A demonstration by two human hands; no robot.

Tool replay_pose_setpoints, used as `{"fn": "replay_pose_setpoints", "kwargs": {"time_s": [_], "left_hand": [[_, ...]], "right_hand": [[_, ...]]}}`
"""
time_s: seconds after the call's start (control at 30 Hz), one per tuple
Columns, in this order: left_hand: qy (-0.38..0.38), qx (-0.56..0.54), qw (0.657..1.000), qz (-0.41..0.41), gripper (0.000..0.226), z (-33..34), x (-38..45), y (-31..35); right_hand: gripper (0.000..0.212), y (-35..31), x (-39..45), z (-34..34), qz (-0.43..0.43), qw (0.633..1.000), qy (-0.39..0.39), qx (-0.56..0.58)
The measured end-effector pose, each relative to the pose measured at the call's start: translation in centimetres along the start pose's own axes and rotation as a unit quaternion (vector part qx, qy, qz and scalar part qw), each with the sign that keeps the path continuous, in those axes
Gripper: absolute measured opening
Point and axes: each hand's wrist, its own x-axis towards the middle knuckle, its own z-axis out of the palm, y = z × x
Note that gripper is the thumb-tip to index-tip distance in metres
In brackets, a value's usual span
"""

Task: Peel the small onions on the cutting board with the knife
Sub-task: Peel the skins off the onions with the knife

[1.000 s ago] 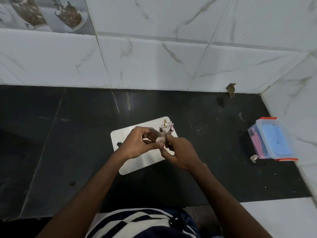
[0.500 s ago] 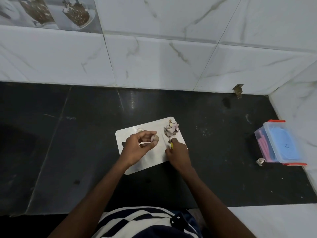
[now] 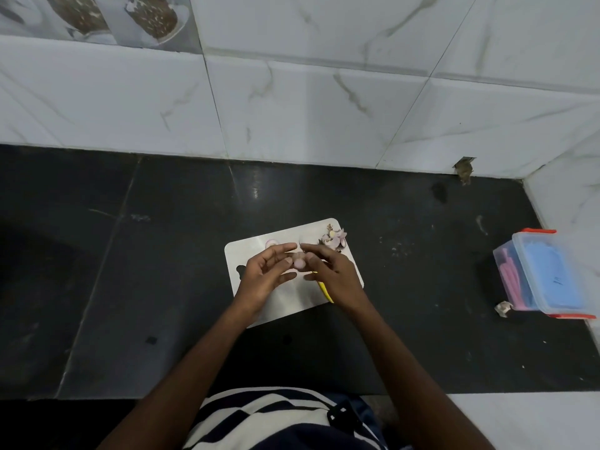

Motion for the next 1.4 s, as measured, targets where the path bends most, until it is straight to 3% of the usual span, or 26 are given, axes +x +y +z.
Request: {"fn": "replay_pose_setpoints", "kwargs": {"time_s": [0.07,0.23,0.37,0.5,0.67,0.87,1.07,1.23,1.4], "left_hand": [[-0.001,0.032,0.999,0.017,0.025,0.3,0.0,-0.3],[-0.015,0.103,0.994,0.032,0.019,0.9,0.2,-0.3],[-0.038,0.180,0.982,0.054,0.026,1.3,0.0,-0.2],[-0.036,0.172,0.984,0.043,0.027,1.0,0.4,0.2],[-0.051,0.147,0.988,0.016,0.017,0.6,0.6,-0.1],[-0.043,0.111,0.993,-0.013,0.015,1.0,2.2,-0.7],[-0.046,0.086,0.993,-0.060,0.021,2.8,6.5,-1.2],[-0.051,0.096,0.990,-0.091,0.019,5.0,10.1,-1.7],[-0.021,0.178,0.983,-0.040,0.018,6.1,12.1,-3.0]], "right_hand": [[0.026,-0.6,-0.6,-0.2,-0.017,0.998,-0.024,0.048],[0.017,-1.1,-1.4,-0.9,0.001,0.997,0.061,0.052],[0.016,-1.6,-1.5,-1.7,-0.016,0.998,0.054,-0.006],[0.031,-1.5,-1.9,-2.7,-0.033,0.999,-0.003,-0.026],[0.049,-0.5,-1.8,-3.0,-0.046,0.999,-0.002,-0.025],[0.044,1.0,-1.0,-3.6,-0.026,0.999,-0.002,0.020],[0.033,2.3,0.8,-4.7,0.006,0.995,0.060,0.081],[0.032,2.9,2.8,-5.1,0.078,0.970,0.131,0.191],[0.034,2.4,4.6,-5.3,0.176,0.911,0.192,0.318]]}}
